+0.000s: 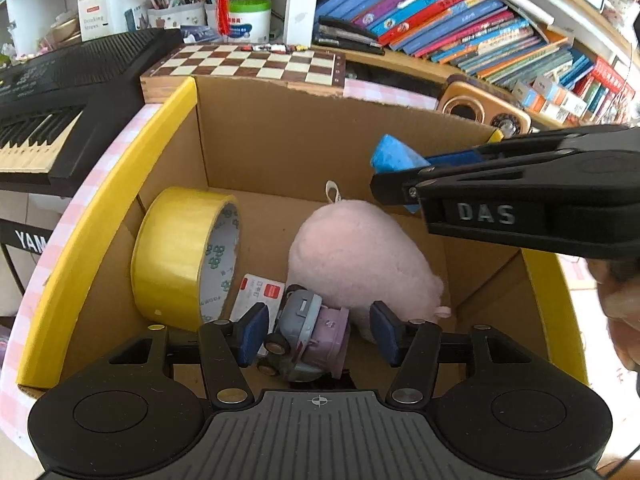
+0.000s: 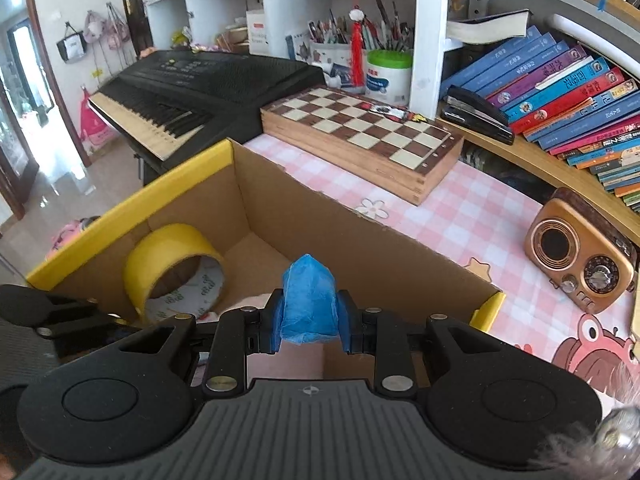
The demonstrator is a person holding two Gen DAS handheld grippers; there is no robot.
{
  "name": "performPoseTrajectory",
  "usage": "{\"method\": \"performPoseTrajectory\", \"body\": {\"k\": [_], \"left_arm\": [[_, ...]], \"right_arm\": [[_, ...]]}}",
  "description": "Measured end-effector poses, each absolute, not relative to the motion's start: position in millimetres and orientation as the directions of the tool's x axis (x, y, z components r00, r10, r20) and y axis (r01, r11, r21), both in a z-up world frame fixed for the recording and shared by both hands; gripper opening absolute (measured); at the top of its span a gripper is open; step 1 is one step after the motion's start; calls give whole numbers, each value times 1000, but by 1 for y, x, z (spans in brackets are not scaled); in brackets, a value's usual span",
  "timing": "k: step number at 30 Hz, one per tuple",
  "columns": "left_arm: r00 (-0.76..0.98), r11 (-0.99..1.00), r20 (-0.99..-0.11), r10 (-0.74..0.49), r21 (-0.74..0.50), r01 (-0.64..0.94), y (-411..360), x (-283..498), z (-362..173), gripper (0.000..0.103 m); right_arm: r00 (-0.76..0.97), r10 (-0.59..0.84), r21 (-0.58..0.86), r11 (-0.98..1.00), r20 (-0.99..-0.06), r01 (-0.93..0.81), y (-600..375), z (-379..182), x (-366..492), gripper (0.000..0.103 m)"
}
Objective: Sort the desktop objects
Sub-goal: 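Open both tools to drop the toy car and blue object into the box, then withdraw both open tools up out of the yellow box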
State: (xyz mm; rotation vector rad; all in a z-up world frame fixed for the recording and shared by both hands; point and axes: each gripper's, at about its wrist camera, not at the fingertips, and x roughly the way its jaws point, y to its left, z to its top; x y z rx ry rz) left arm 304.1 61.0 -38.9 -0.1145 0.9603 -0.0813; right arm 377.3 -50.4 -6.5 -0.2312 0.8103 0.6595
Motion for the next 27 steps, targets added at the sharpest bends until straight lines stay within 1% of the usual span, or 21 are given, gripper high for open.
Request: {"method": "performPoseTrajectory", "body": {"k": [2, 7, 9, 14, 17, 20, 27], "left_arm": [[590, 989, -797, -133, -150, 20, 63, 300, -35, 63], [630, 986, -762, -151, -164, 37, 63, 290, -23, 64], [646, 986, -749, -151, -162, 42, 61, 287, -18, 69], [676, 986, -721, -151, -157, 52, 61, 278, -8, 70], [692, 986, -706, -150, -157, 54, 61, 272, -2, 71], [710, 985, -688, -151, -162, 53, 62, 265, 4, 71], [754, 985, -638, -156, -157, 71, 61, 244, 24, 72]], "right_arm": [[503, 442, 41, 780, -743, -625, -50, -10, 380, 25], [484, 410, 7, 769, -773, -640, -46, -19, 384, 25], [488, 405, 5, 773, -773, -634, -45, -20, 383, 25], [512, 408, 4, 785, -756, -620, -47, -17, 380, 29], [532, 423, 17, 793, -734, -609, -53, -9, 373, 30], [564, 450, 22, 794, -692, -607, -61, 5, 359, 35], [628, 482, 22, 803, -612, -595, -75, 35, 320, 36]]}}
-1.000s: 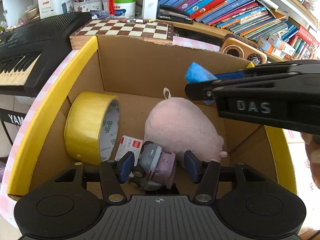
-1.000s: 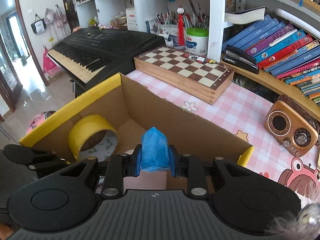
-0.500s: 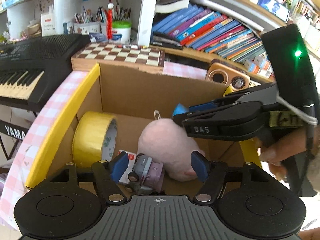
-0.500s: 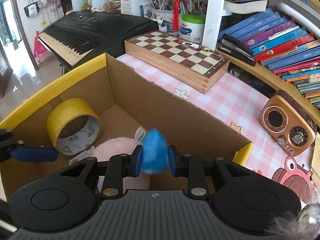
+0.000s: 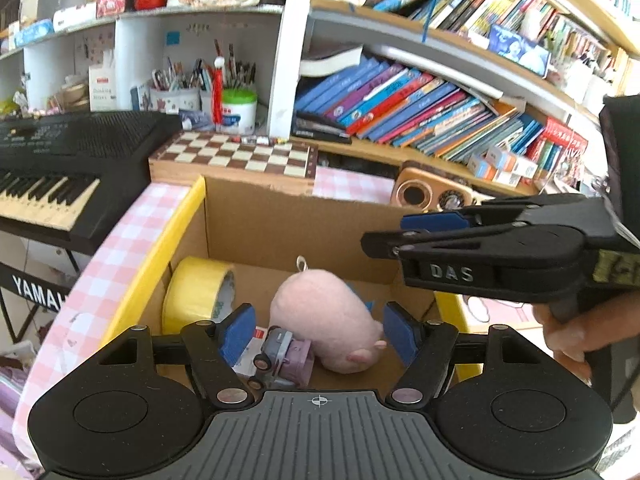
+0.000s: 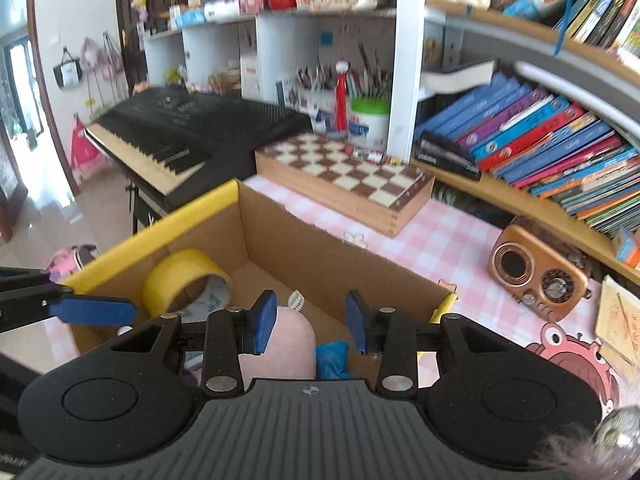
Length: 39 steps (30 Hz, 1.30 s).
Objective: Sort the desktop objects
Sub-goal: 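Withdraw both open tools up out of the yellow box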
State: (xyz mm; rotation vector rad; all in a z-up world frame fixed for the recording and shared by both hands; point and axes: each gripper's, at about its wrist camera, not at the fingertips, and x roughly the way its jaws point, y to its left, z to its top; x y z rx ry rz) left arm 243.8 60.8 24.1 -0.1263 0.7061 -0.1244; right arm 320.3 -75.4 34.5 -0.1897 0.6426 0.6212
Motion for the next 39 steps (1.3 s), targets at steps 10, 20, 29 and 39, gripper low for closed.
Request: {"method": "performPoseTrajectory", "body": {"k": [10, 20, 29, 39], "left_arm": [[810, 990, -574, -121, -134, 52, 66, 194, 41, 77], [812, 988, -575, -100, -152, 15, 74, 137, 35, 78], [791, 986, -601, -112, -168, 12, 74, 92, 22, 78], [765, 990, -634, -113, -137, 33, 63, 53, 9, 78]], "right_arm": [[716, 453, 28, 854, -532, -520, -105, 55, 257, 37], [759, 406, 81, 900, -508, -428, -121, 43, 185, 37], [744, 382, 95, 912, -548, -399, -127, 24, 123, 37], [722, 359, 101, 921, -592, -376, -127, -1, 67, 43]]}}
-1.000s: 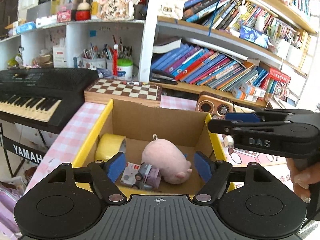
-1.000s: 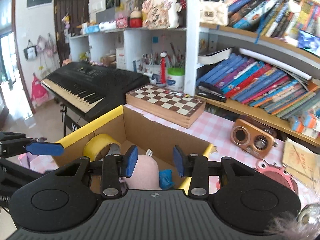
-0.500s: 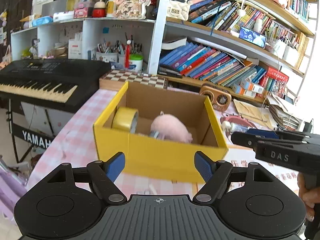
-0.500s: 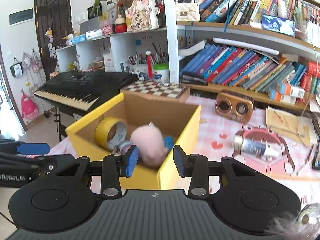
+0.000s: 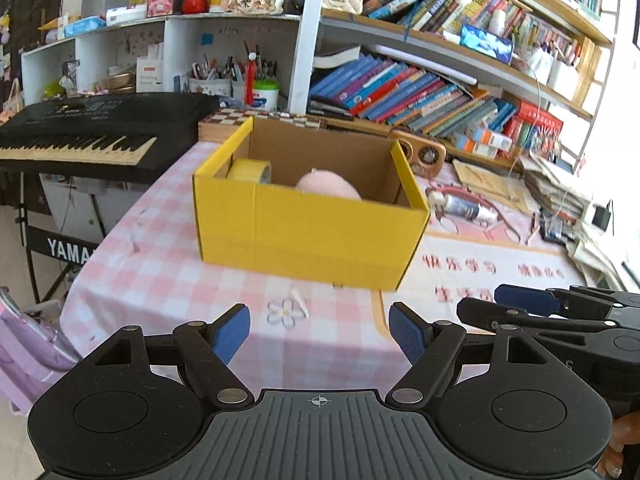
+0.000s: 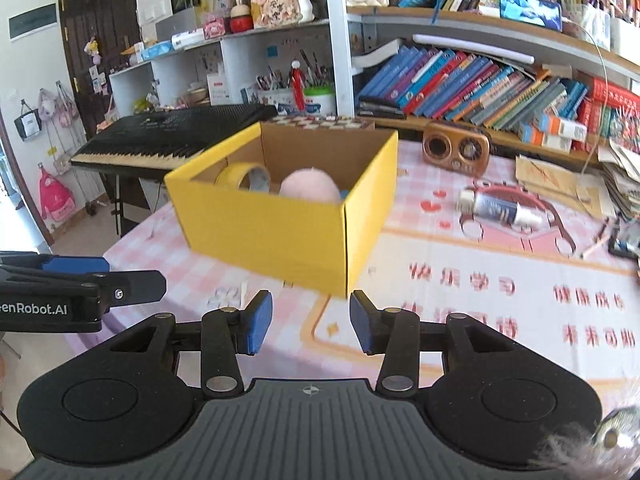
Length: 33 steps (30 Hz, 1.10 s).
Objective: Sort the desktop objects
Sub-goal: 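Withdraw both open tools up out of the yellow box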
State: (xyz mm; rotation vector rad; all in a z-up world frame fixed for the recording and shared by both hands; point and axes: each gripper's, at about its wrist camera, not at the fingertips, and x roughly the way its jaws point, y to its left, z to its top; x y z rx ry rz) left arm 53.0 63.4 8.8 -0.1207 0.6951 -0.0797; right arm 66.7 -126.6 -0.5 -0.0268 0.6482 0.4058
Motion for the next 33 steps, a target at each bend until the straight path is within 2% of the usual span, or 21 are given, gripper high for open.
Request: {"method": "performPoseTrajectory", "body": {"k": [4, 14, 19, 21, 27, 33], "left_arm": [[759, 994, -645, -88, -107, 24, 59, 39, 3, 85], [740, 996, -668, -81, -90, 28, 57, 24, -7, 92], [733, 995, -674, -92, -89, 44, 56, 23, -9, 94], [728, 995, -679, -99, -89, 53, 55, 24, -10, 99], [707, 990, -694, -138, -102, 92, 46, 28, -14, 100], [701, 982, -688, -185, -112, 149, 33, 31, -16, 100]], "right_arm": [[716, 344, 83, 924, -607, -373, -123, -9, 50, 53], [729, 297, 53, 940, -616, -337, -125, -14, 35, 69], [734, 276, 47, 947, -620, -317, -127, -15, 29, 71], [736, 267, 41, 950, -622, -310, -128, -15, 28, 73], [741, 214, 26, 966, -637, -257, -138, -17, 27, 79], [746, 163, 20, 980, -645, -197, -152, -19, 24, 79]]}}
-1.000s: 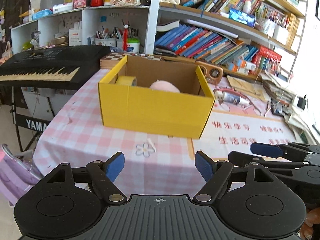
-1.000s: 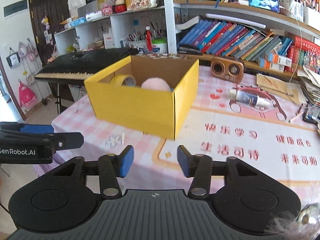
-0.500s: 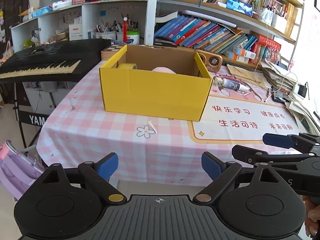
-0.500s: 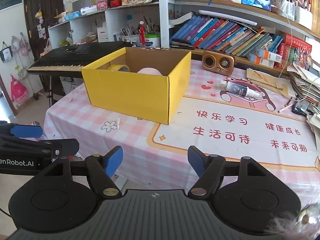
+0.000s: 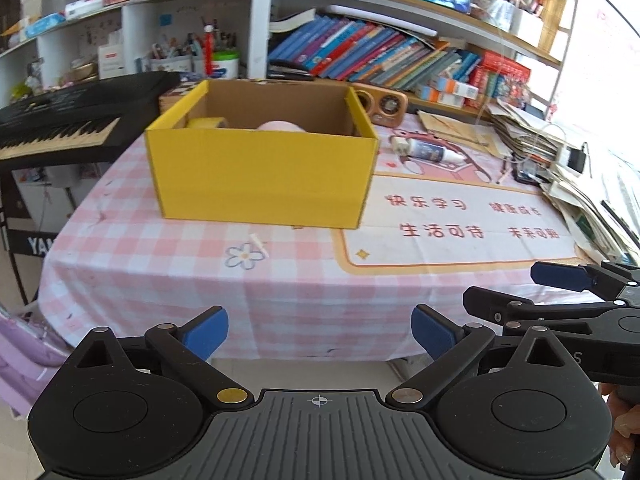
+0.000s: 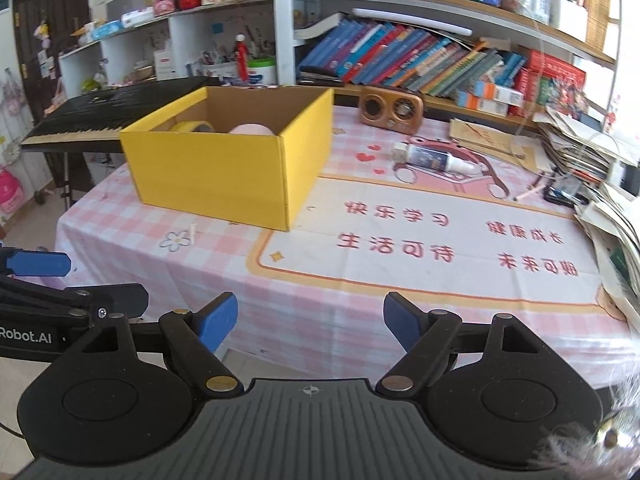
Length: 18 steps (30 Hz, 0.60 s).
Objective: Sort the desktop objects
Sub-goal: 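Withdraw both open tools up out of the yellow box, then move both open tools over the table toward the spray bottle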
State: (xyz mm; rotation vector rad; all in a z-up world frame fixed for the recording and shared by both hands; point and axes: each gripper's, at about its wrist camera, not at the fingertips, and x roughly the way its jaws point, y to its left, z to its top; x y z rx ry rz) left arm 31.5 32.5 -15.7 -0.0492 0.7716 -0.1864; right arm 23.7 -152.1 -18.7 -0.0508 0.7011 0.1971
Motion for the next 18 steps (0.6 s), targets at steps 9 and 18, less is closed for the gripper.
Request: {"method": "performPoseTrajectory", "body": {"k": [9, 18], "left_arm": [[674, 964, -693, -255, -125, 236, 6, 42, -18, 100], [648, 943, -697, -308, -130, 308, -23, 57, -18, 100]], "right_arm": [[751, 92, 19, 994, -654, -106, -179, -20, 20, 80], [750, 38, 24, 999, -661, -30, -208, -22, 21, 80]]}}
